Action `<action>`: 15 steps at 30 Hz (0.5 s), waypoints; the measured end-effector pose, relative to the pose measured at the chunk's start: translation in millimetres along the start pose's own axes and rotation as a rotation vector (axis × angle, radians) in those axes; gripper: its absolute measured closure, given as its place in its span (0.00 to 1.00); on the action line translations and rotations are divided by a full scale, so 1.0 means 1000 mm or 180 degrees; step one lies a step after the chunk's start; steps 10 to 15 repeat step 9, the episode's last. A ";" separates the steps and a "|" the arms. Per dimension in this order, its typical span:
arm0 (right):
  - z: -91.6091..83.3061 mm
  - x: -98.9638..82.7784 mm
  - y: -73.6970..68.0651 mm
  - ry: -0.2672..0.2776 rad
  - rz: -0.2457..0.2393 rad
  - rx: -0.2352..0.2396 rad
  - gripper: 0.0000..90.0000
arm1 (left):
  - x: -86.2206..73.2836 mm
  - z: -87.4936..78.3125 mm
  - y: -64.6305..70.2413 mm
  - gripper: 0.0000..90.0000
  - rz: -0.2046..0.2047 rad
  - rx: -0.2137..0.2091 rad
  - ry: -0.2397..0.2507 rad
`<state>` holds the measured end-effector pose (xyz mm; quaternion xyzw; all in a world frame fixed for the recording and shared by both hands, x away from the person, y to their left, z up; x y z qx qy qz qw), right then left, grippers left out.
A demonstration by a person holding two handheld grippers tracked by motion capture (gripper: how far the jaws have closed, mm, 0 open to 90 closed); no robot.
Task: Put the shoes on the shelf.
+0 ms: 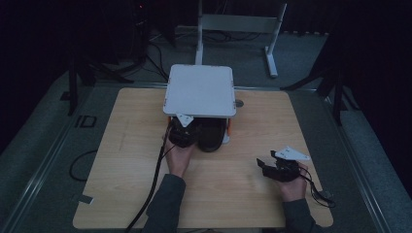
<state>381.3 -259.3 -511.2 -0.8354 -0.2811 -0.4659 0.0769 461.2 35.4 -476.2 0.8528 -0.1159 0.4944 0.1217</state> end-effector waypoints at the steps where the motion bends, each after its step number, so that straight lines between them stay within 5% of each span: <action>1: 0.000 0.000 0.000 0.0001 0.0003 0.0004 0.36 | -0.001 -0.003 -0.001 0.46 0.0010 -0.0036 0.0013; 9: 0.000 0.000 0.000 0.0001 -0.0005 -0.0003 0.36 | -0.017 -0.027 -0.027 0.46 -0.0012 -0.0052 0.0063; 15: 0.000 0.000 0.000 0.0001 -0.0005 -0.0003 0.36 | -0.017 -0.027 -0.027 0.46 -0.0012 -0.0052 0.0063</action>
Point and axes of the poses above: each handheld gripper's, and its own axes: z roughly forward along the jaws, x roughly out of its top, y roughly to its right, the point moved 8 cm from there along z, roughly forward along the jaws, and after that the axes turned 5 degrees about -z, right-handed, at the moved point
